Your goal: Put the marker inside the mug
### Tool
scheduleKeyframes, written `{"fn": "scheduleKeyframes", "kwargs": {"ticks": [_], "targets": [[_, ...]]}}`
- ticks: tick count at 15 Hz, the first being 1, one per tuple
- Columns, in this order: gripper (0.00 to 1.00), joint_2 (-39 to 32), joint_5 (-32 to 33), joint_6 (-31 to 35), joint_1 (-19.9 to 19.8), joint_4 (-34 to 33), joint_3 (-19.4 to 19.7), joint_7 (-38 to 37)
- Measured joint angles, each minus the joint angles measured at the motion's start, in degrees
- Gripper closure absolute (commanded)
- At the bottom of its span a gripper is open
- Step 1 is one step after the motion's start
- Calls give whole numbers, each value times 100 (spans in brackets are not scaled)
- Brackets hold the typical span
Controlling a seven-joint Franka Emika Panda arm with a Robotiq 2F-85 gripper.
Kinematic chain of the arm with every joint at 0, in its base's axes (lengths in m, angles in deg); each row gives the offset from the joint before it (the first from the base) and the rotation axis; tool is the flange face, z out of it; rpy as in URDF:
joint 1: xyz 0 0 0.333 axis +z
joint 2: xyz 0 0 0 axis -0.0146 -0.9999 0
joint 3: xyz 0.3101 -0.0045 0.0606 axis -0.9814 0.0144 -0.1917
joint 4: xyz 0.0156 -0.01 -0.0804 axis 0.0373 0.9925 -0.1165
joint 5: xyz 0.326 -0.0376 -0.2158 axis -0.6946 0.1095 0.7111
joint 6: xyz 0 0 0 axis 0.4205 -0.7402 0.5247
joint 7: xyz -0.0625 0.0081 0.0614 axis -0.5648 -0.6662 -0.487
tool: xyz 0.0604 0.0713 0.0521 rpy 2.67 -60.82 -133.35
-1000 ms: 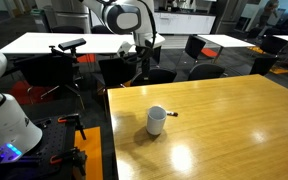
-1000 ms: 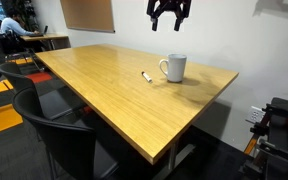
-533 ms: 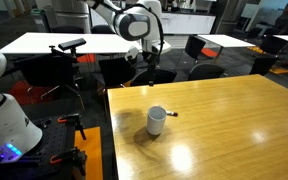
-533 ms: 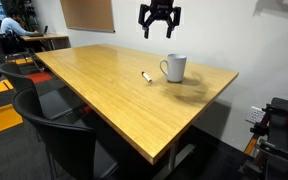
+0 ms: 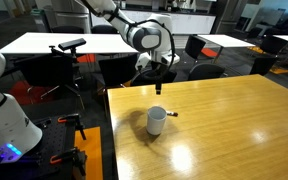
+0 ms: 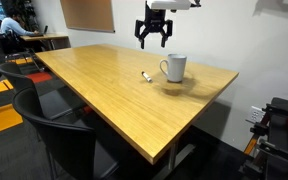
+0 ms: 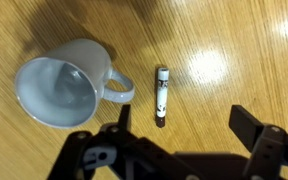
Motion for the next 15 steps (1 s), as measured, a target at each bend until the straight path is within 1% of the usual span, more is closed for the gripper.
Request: {"fn": "scheduleKeyframes", "kwargs": {"ticks": [5, 9, 15], "targets": [[0, -499, -12, 0, 16, -398, 60, 70], [0, -789, -58, 0, 17, -594, 75, 288], [0, -899, -108, 0, 49, -633, 116, 376]]}}
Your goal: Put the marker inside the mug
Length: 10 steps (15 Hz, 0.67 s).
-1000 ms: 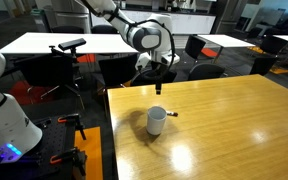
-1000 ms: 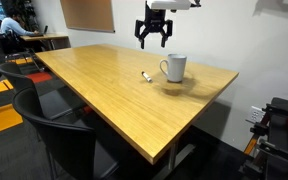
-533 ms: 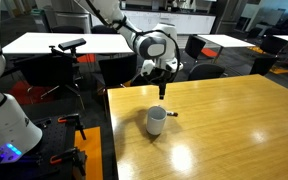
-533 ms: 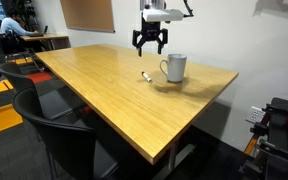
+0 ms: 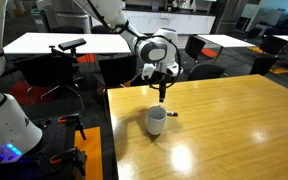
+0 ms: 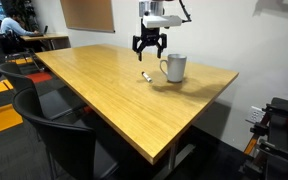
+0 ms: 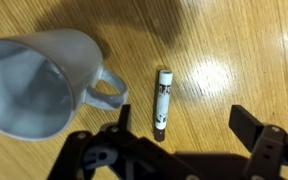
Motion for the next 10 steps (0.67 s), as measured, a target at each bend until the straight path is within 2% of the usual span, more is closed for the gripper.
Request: {"fn": "scheduleKeyframes", "kwargs": {"ticks": [6, 10], "targets": [[0, -85, -3, 0, 40, -38, 46, 0], [0, -405, -10, 1, 41, -339, 64, 0]]}}
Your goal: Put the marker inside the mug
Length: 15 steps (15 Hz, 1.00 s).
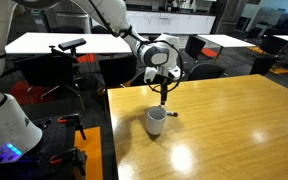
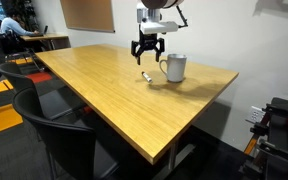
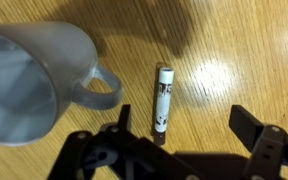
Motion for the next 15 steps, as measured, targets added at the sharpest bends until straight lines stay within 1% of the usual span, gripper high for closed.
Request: {"fn": "scheduleKeyframes", "kwargs": {"ticks": [3, 10, 15], "targets": [[0, -320, -107, 21, -11, -357, 6, 96], [0, -1051, -750, 18, -223, -1211, 11, 326], [0, -1441, -942, -66, -316, -1669, 11, 335]]}}
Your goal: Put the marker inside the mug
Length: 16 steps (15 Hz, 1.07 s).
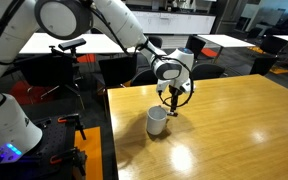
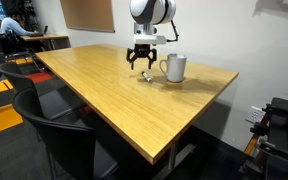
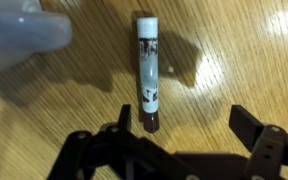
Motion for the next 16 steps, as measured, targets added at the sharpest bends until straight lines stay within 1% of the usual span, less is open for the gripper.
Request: {"fn": "scheduleKeyframes", "kwargs": {"ticks": [2, 3, 4, 5, 6, 7, 13, 16], "targets": [[1, -116, -40, -70, -8, -139, 0, 0], [6, -165, -47, -100, -8, -197, 0, 0], [6, -207, -49, -126, -7, -245, 0, 0], [13, -241, -50, -153, -7, -283, 0, 0], [13, -269, -50, -180, -7, -314, 0, 0], [17, -296, -50, -205, -7, -345, 0, 0], [25, -365, -50, -339, -7, -408, 0, 0], [25, -376, -50, -414, -7, -409, 0, 0]]}}
